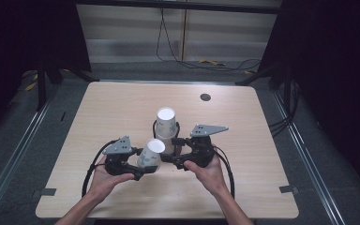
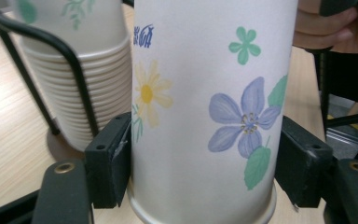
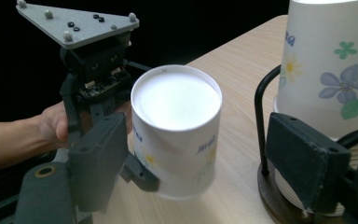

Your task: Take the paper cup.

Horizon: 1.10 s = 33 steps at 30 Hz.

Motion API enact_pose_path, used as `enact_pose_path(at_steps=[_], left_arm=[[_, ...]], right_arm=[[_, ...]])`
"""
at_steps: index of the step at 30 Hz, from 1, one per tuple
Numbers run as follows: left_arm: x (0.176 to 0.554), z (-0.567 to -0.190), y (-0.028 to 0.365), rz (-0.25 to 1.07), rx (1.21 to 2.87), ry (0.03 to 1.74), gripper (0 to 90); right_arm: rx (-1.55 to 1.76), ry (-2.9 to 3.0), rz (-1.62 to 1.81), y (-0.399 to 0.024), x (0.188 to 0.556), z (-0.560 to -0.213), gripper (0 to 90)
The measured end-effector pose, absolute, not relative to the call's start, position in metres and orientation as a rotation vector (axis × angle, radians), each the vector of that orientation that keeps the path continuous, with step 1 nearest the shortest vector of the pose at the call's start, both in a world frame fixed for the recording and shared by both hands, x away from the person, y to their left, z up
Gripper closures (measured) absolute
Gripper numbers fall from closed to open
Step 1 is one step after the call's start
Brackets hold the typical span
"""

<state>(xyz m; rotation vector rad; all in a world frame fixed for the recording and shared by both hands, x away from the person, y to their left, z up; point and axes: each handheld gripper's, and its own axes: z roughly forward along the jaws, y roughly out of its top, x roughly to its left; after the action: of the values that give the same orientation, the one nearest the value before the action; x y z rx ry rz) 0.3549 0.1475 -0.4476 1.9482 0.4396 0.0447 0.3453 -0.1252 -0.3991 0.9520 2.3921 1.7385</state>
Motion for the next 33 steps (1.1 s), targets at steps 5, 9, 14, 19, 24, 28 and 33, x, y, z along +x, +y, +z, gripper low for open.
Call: enact_pose_path(at_steps=[5,9,14,19,24,28,33], left_arm=[[0.354,-0.446,0.149,0.035,1.978,0.434,30.0],[0.353,-0.446,0.147,0.029,2.007,0.420,29.9],[0.354,-0.445,0.147,0.036,2.020,0.416,30.0],[0.356,-0.445,0.144,0.018,2.032,0.448,29.9],[0.353,-0.446,0.138,0.062,2.095,0.431,29.9],[0.353,-0.445,0.138,0.070,2.100,0.426,29.9],[0.355,-0.443,0.135,0.070,2.150,0.404,29.9]], right_arm=[[0.928,2.427,1.701,-0.124,0.346,-0.401,19.4],[0.905,2.469,1.669,-0.124,0.345,-0.402,19.6],[0.879,2.521,1.636,-0.125,0.344,-0.403,19.6],[0.867,2.557,1.593,-0.126,0.345,-0.404,16.5],[0.859,2.601,1.565,-0.126,0.346,-0.406,15.6],[0.839,2.629,1.522,-0.127,0.346,-0.408,15.7],[0.816,2.680,1.423,-0.124,0.345,-0.411,16.2]])
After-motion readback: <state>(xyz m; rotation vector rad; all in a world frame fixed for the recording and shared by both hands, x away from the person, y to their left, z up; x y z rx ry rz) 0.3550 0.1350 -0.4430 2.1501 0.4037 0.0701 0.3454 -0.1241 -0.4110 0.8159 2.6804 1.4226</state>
